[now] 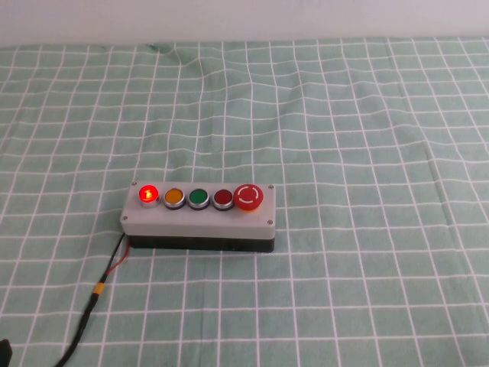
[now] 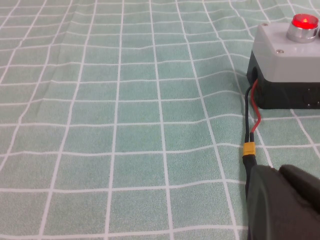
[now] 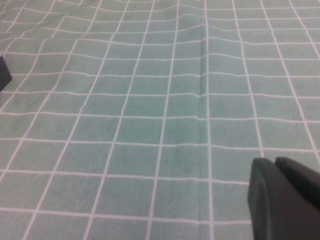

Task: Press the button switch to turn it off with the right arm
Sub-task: 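Press the lit red button on the button box to turn it off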

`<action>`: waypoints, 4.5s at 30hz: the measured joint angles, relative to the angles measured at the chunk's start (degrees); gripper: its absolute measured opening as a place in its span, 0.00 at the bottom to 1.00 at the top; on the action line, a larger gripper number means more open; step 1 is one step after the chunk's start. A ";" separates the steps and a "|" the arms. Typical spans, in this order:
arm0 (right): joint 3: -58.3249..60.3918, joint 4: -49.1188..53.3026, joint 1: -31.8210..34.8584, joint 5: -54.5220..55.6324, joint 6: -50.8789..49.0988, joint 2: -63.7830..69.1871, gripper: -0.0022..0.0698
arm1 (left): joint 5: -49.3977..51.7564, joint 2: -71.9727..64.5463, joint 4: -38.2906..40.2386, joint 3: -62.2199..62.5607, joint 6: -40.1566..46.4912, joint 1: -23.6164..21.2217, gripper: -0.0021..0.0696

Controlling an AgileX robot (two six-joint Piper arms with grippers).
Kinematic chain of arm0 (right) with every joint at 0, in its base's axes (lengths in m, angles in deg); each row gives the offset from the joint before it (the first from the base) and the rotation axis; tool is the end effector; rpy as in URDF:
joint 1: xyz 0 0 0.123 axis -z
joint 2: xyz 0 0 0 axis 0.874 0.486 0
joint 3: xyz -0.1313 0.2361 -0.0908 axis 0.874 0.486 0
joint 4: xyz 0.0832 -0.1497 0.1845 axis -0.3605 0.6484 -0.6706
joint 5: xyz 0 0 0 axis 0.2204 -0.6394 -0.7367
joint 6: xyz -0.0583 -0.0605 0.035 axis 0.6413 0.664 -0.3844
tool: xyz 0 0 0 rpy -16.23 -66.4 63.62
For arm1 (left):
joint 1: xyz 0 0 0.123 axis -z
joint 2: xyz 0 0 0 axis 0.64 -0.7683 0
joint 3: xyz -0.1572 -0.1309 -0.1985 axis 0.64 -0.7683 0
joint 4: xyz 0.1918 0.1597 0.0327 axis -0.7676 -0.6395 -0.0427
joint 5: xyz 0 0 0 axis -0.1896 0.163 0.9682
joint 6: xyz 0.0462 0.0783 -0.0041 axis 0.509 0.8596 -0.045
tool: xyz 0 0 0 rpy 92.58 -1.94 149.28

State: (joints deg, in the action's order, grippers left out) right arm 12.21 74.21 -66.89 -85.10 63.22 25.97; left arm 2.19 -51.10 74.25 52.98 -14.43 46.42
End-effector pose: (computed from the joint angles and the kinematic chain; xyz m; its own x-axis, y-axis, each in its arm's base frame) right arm 0.0515 0.0107 0.1705 -0.3221 0.0542 -0.9451 -0.1322 0.9860 0.1016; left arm 0.0517 -0.0051 0.1701 -0.3016 0.0899 -0.9492 0.1227 0.9909 0.0549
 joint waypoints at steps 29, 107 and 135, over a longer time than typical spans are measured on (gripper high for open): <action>0.00 0.00 0.00 49.66 0.00 -0.04 0.01 | 0.00 0.00 0.00 0.00 0.00 0.00 0.02; -106.25 -33.13 -33.00 -19.68 32.42 112.18 0.01 | 0.00 0.00 0.00 0.00 0.00 0.00 0.02; -121.47 -21.89 -35.47 -25.82 28.25 123.68 0.01 | 0.00 0.00 0.00 0.00 0.00 0.00 0.02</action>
State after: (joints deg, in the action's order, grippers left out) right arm -109.26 52.32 -102.36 -110.92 91.47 149.65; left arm 2.19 -51.10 74.25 52.98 -14.43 46.42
